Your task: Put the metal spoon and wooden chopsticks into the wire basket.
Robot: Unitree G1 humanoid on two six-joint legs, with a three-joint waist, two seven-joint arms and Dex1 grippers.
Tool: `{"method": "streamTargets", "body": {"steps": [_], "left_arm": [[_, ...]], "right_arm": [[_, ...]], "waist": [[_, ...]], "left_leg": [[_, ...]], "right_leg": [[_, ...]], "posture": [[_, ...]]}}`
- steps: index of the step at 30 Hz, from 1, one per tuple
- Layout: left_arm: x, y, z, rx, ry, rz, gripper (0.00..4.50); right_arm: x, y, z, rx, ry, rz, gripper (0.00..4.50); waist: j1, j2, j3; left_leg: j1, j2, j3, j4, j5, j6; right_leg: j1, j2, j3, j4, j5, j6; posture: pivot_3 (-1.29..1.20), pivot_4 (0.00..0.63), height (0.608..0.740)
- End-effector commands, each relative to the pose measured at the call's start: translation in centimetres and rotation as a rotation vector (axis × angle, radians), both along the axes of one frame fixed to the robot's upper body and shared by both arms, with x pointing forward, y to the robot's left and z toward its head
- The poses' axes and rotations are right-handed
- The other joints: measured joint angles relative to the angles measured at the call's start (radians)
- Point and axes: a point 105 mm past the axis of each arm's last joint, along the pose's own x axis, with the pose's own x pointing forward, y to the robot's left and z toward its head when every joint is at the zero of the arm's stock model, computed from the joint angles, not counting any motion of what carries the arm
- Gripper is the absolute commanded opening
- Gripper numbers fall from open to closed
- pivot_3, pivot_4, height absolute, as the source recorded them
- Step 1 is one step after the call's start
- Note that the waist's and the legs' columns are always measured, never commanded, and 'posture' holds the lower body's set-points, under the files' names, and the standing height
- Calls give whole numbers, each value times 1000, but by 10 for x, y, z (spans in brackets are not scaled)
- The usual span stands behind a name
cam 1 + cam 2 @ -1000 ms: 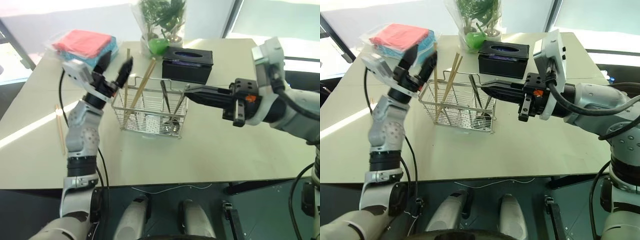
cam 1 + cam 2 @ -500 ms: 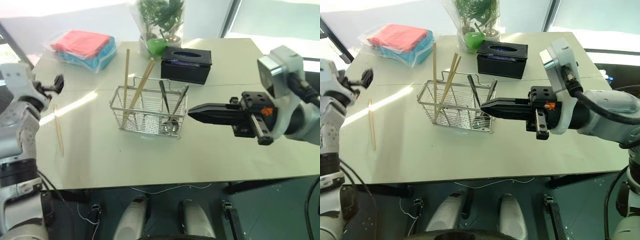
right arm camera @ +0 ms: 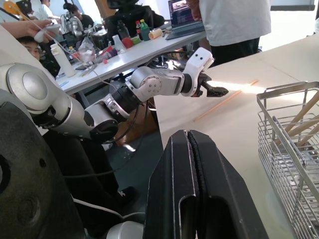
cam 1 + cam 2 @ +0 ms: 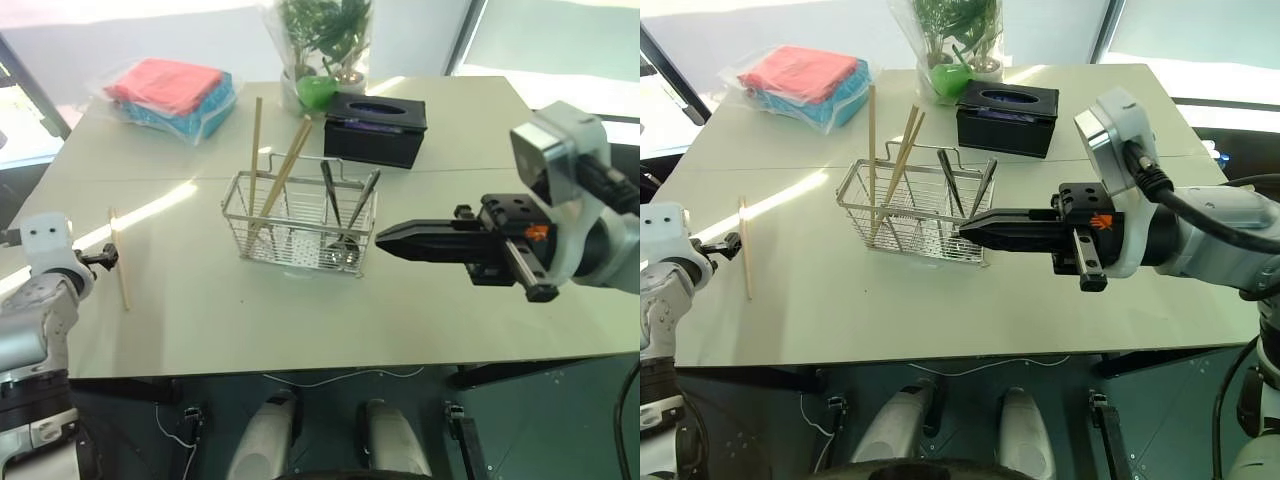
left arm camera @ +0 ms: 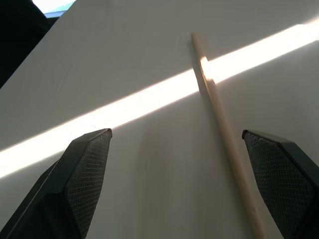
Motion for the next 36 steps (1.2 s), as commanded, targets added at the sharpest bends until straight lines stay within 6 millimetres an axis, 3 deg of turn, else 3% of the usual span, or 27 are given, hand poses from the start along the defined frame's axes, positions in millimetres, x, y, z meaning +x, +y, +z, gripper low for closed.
{"method": "streamTargets", "body": {"steps": [1,9,12,20,25,32,36], "left_arm": [[3,-2,17,24,-59,-6,4431],[23,-7,-2,-20,26,14,4431],[26,-2,-11,-43,146,38,4431],[28,-5,-13,-105,258,27,4431],[14,-7,-32,-294,398,85,4431],[0,1,-43,-327,427,136,4431],[-5,5,-45,-342,424,160,3232]], "right_arm": [[-3,0,9,6,-37,10,0],[1,-1,10,11,-47,-16,0],[2,-1,10,10,-51,-28,0],[4,-1,11,20,-59,-54,0],[5,-3,12,19,-64,-73,0],[6,-4,13,21,-66,-87,0],[7,-5,13,19,-69,-90,0]], "waist": [[0,0,0],[1,0,0],[1,0,0],[-1,0,0],[-1,0,0],[-10,3,-2],[-17,4,-3]], "left_leg": [[0,0,0,0,0,0],[0,0,0,0,0,0],[0,0,0,0,0,0],[0,0,0,0,0,0],[0,-1,0,0,0,0],[2,0,1,0,0,0],[2,0,1,0,0,0]], "right_leg": [[0,0,0,0,0,0],[0,0,0,0,0,0],[0,0,0,0,0,0],[0,0,0,0,0,0],[0,0,0,0,0,1],[0,0,0,1,0,1],[1,0,1,1,0,1]], "posture": [[0,150,740],[0,150,740],[0,150,740],[0,150,740],[0,150,740],[0,150,740],[0,150,740]]}}
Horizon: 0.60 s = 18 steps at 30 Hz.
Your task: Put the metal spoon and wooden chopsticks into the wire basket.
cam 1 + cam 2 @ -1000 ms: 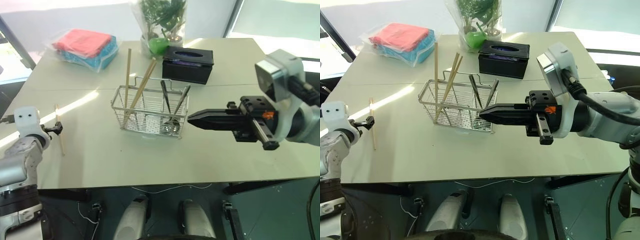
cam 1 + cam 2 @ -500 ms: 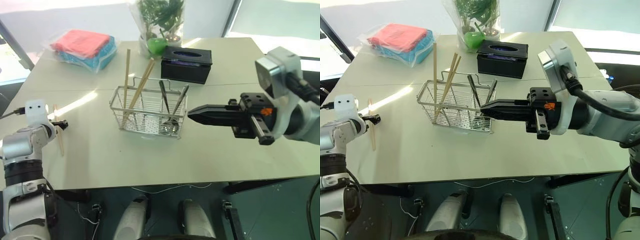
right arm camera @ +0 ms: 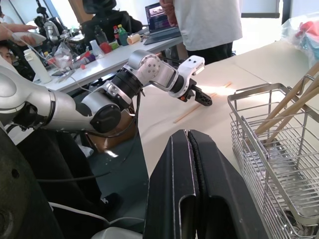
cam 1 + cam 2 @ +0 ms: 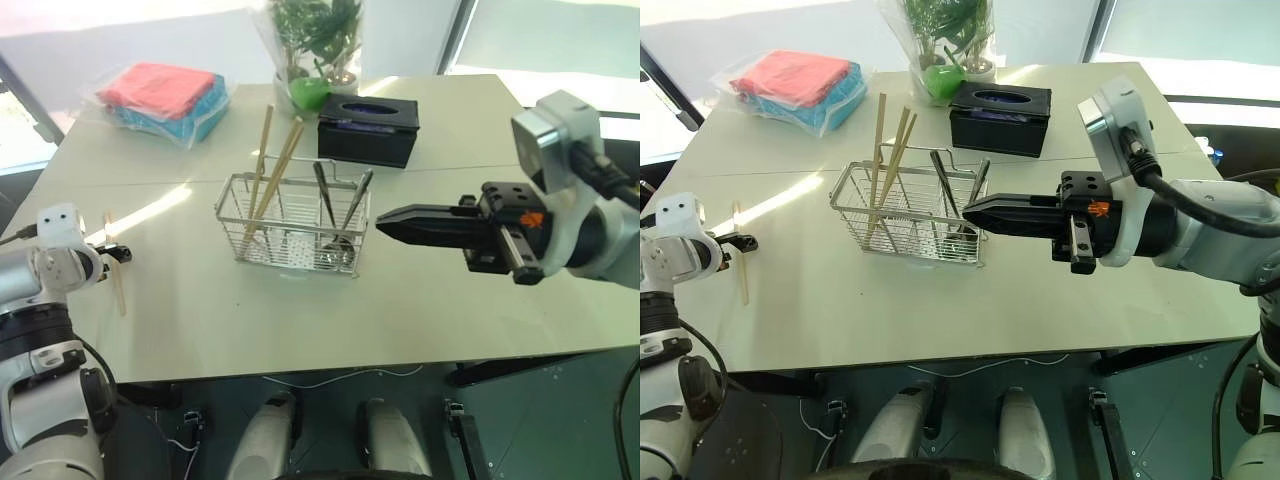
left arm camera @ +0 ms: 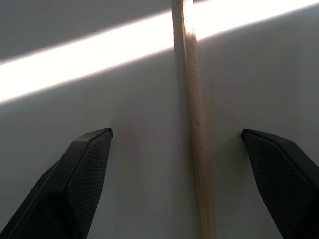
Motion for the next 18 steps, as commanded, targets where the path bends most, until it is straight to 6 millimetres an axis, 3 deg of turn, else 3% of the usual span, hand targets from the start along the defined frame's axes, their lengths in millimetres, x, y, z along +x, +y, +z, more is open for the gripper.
{"method": "streamTargets", "body": {"steps": [1,6,10,13,16,18], "left_arm": [[-22,8,-30,-34,134,61,2693],[-26,10,-31,-37,131,77,165],[-25,11,-30,-35,117,82,55],[-11,11,-16,-14,-2,75,55],[10,9,11,101,-164,29,55],[38,-8,59,203,-405,-90,55]], "right_arm": [[-3,-3,11,16,-52,-8,0],[-3,-3,11,13,-54,-9,0],[-2,-4,11,12,-52,-10,0],[-1,-4,10,14,-50,-12,0],[0,-4,9,19,-47,-15,0],[1,-2,6,27,-43,-16,0]], "waist": [[-8,1,-1],[-19,4,-2],[-18,4,-2],[-13,5,-3],[-7,5,-3],[-3,2,-2]], "left_leg": [[0,0,0,0,0,0],[3,0,0,-4,0,0],[5,0,1,-6,1,1],[5,0,1,-6,1,1],[6,0,1,-7,0,0],[6,0,1,-7,0,0]], "right_leg": [[0,0,0,0,0,0],[0,1,2,0,0,0],[0,1,2,0,0,0],[0,1,3,0,0,0],[1,0,2,1,0,0],[1,0,2,0,0,0]], "posture": [[0,150,740],[0,150,740],[0,150,740],[0,150,740],[0,150,740],[0,150,740]]}}
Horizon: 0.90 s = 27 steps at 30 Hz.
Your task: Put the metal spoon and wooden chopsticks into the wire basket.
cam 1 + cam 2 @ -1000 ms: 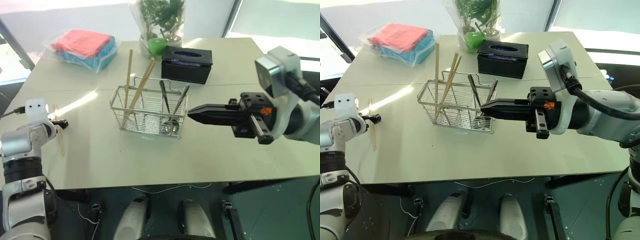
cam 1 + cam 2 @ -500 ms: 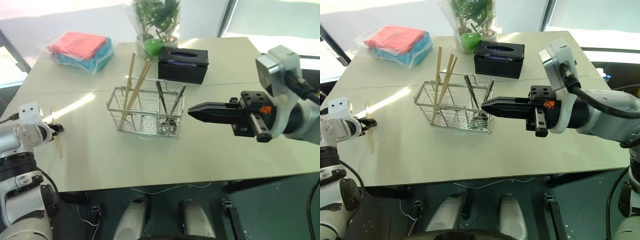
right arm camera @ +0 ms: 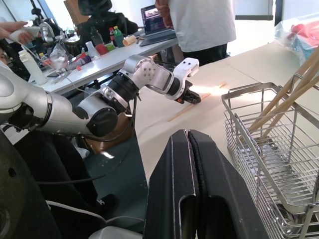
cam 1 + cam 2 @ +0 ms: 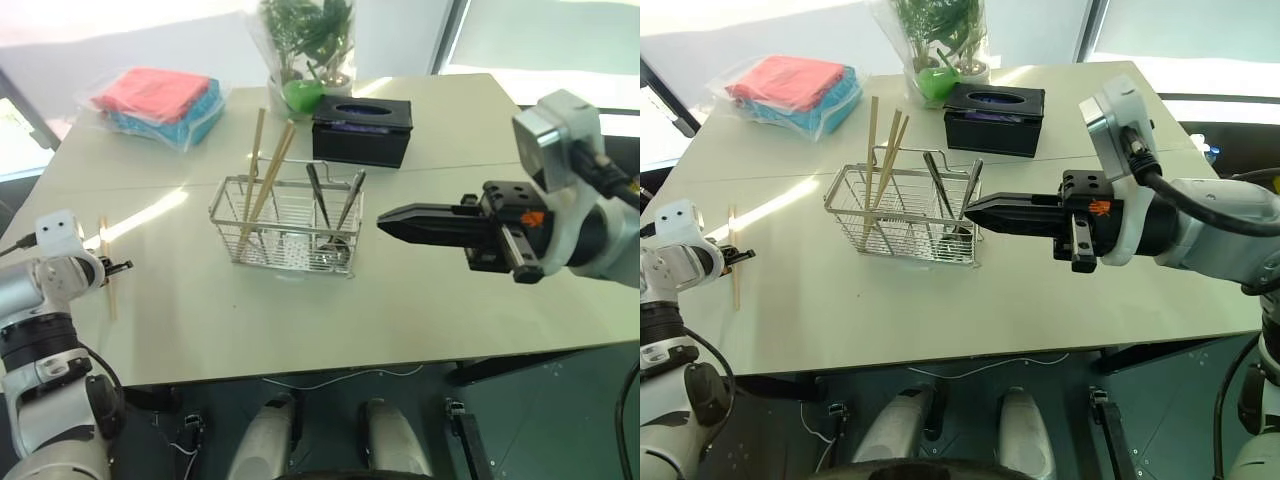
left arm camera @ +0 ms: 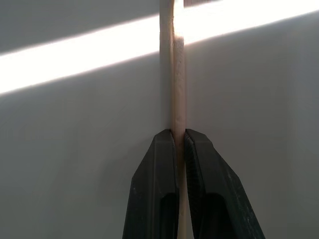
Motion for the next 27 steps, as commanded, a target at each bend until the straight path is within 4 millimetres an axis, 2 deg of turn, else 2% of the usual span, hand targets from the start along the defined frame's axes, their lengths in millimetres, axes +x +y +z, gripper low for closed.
{"method": "streamTargets", "body": {"steps": [1,3,6,10,13,17,19,23,27], "left_arm": [[42,-27,91,145,-462,-176,55],[49,-50,130,-28,-683,-285,55],[53,-63,167,-77,-830,-397,55],[56,-84,193,-73,-917,-586,55],[45,-108,215,-128,-1061,-781,55],[26,-129,229,-289,-1220,-977,55],[24,-135,233,-364,-1267,-1027,55],[28,-149,238,-467,-1313,-1068,55],[36,-165,232,-496,-1317,-1091,55]], "right_arm": [[-1,0,6,39,-34,-4,0],[0,0,4,47,-31,-9,0],[1,0,1,61,-30,-21,0],[3,2,-4,76,-32,-30,0],[4,2,-6,86,-38,-41,0],[5,2,-8,96,-44,-49,0],[6,2,-9,100,-45,-51,0],[7,3,-9,105,-49,-55,0],[7,3,-9,106,-56,-58,0]], "waist": [[10,-5,1],[28,-9,1],[32,-12,0],[16,-12,0],[14,-13,1],[15,-13,1],[15,-13,1],[19,-13,1],[19,-13,1]], "left_leg": [[-1,0,0,0,0,0],[-6,0,-1,3,0,0],[-12,-1,-1,11,0,0],[-9,-3,4,10,0,5],[-7,-1,5,9,0,5],[-7,0,5,10,0,6],[-7,0,5,10,0,6],[-7,0,4,11,0,6],[-7,-1,4,12,0,6]], "right_leg": [[0,0,-1,0,0,0],[-2,-1,-3,-1,1,-1],[-4,-1,-5,-2,1,-1],[-3,-4,-4,-1,2,2],[-2,-2,-5,0,2,2],[-2,-2,-5,0,2,1],[-2,-2,-5,0,2,1],[-1,-2,-6,0,2,2],[0,-2,-6,0,3,3]], "posture": [[0,150,740],[0,150,740],[0,150,740],[0,150,740],[0,150,740],[0,150,740],[0,150,740],[0,150,740],[0,150,740]]}}
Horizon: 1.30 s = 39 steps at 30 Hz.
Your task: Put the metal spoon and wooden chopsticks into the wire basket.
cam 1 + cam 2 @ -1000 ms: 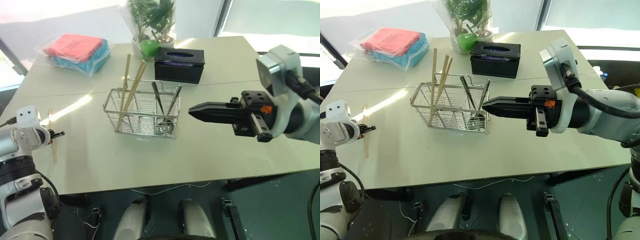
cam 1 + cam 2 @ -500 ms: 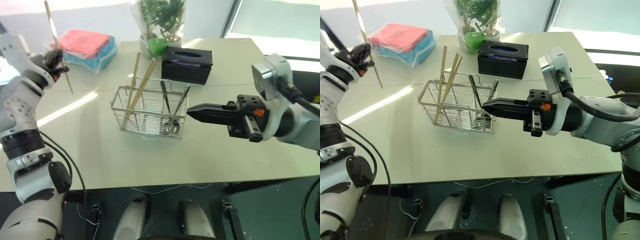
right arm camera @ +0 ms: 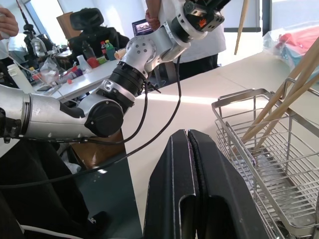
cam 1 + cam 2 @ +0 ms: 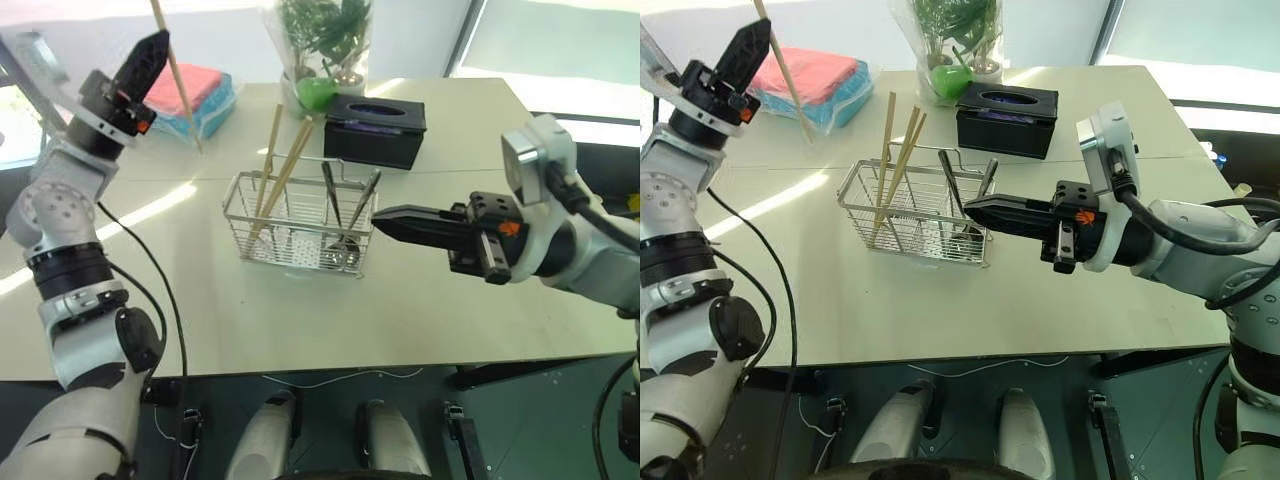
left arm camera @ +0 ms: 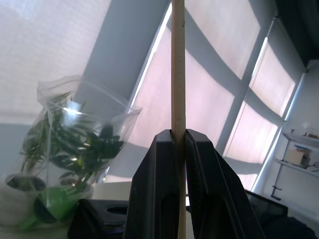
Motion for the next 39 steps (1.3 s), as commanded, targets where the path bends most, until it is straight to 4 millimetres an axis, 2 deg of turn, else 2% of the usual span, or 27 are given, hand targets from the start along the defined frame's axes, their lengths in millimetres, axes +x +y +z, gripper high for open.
{"method": "streamTargets", "body": {"steps": [1,9,13,30,39], "left_arm": [[0,-11,6,-16,-47,-24,55],[6,-51,-22,13,-35,-40,55],[0,-68,-37,75,-33,-64,55],[-21,-75,-52,248,-9,-7,55],[-22,-55,-69,315,-6,100,55]], "right_arm": [[-4,2,8,20,-46,7,0],[-6,0,8,17,-40,-5,0],[-6,0,9,14,-38,-7,0],[-2,0,10,19,-36,-11,0],[-3,-2,11,24,-41,-19,0]], "waist": [[0,0,0],[0,0,0],[-1,0,0],[2,0,0],[1,0,0]], "left_leg": [[0,0,0,0,0,0],[0,0,0,0,0,0],[0,0,0,0,0,0],[0,0,-1,0,0,0],[0,1,-1,0,0,0]], "right_leg": [[0,0,0,0,0,0],[0,0,0,0,1,1],[0,0,1,0,1,1],[1,3,0,0,-1,-2],[0,3,1,0,-1,-2]], "posture": [[0,150,740],[0,150,740],[0,150,740],[0,150,740],[0,150,740]]}}
